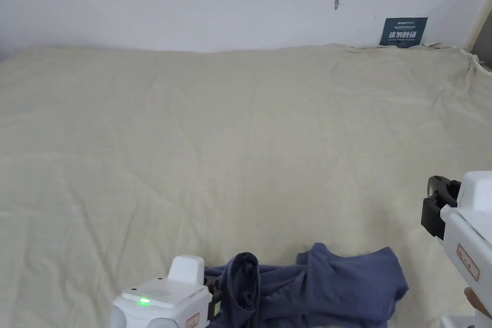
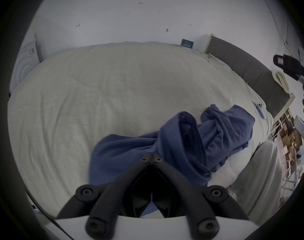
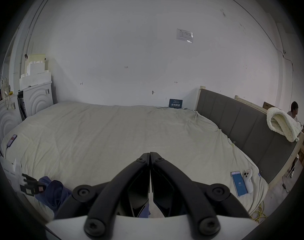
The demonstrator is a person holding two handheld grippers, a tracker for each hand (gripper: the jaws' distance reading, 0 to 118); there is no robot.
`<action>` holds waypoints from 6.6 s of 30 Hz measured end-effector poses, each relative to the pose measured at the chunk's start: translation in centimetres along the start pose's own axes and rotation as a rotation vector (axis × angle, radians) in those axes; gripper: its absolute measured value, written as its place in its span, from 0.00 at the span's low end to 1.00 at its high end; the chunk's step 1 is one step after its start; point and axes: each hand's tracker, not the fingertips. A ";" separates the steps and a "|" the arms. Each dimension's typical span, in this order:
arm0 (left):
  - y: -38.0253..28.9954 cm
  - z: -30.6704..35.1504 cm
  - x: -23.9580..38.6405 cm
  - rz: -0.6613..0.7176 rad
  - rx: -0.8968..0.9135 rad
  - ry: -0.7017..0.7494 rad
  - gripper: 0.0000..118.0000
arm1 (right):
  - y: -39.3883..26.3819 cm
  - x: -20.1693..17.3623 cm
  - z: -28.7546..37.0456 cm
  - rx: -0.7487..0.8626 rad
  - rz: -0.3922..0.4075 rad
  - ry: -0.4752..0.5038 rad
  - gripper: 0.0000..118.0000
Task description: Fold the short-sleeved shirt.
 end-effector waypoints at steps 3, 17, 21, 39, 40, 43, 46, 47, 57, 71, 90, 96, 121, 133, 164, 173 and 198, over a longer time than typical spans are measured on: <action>0.3 -1.5 1.5 -0.022 -0.007 -0.014 0.00 | -0.2 0.4 0.1 -0.006 -0.006 -0.008 0.00; 0.2 -6.9 7.3 -0.065 -0.077 -0.109 0.00 | -0.5 1.9 0.7 -0.019 -0.014 -0.043 0.00; 0.2 -6.6 6.8 -0.056 -0.076 -0.116 0.00 | -0.6 2.3 0.9 -0.020 -0.015 -0.052 0.00; 5.1 4.2 -0.9 0.078 0.018 -0.284 0.00 | 0.2 1.3 0.6 0.005 -0.001 -0.022 0.00; 5.1 4.6 -2.1 0.107 0.011 -0.291 0.00 | 0.3 1.1 0.5 0.005 0.003 -0.019 0.00; 4.9 5.4 -5.4 0.147 -0.008 -0.281 0.00 | 0.3 1.0 0.4 0.003 0.006 -0.012 0.00; 4.3 5.7 -7.8 0.148 -0.043 -0.259 0.00 | 0.2 1.0 0.2 0.001 0.008 -0.010 0.00; 4.0 5.6 -8.5 0.152 -0.056 -0.257 0.00 | 0.2 0.8 0.2 -0.002 0.008 -0.010 0.00; 1.3 2.1 -13.0 0.272 -0.195 -0.236 0.83 | -0.2 0.1 -0.2 -0.020 0.018 0.004 0.00; 0.9 -2.1 -11.6 0.222 -0.295 -0.232 0.46 | -0.5 0.2 -0.2 -0.035 0.014 0.008 0.00; 3.5 6.8 -14.1 0.205 -0.196 -0.130 0.05 | 0.0 0.2 -0.6 -0.022 0.006 0.014 0.00; 3.6 9.7 -17.6 0.276 -0.201 -0.021 0.05 | -0.2 -0.3 -0.9 -0.025 0.007 0.029 0.00; 9.9 -3.1 5.2 0.070 -0.325 -0.291 0.05 | -1.3 2.7 0.1 -0.032 -0.025 -0.021 0.00; 8.1 -7.1 10.4 0.006 -0.375 -0.291 0.06 | -1.3 2.6 0.2 -0.041 -0.020 -0.024 0.00; 5.0 -0.6 5.4 -0.047 0.096 -0.138 0.00 | -0.7 2.4 1.0 -0.021 -0.012 -0.027 0.00; 2.4 -4.5 10.1 -0.093 0.067 -0.165 0.00 | -1.2 3.3 1.2 -0.037 -0.016 -0.043 0.00; 0.1 -8.3 15.8 -0.326 0.056 -0.146 0.00 | -2.3 3.3 1.3 -0.083 -0.028 -0.060 0.00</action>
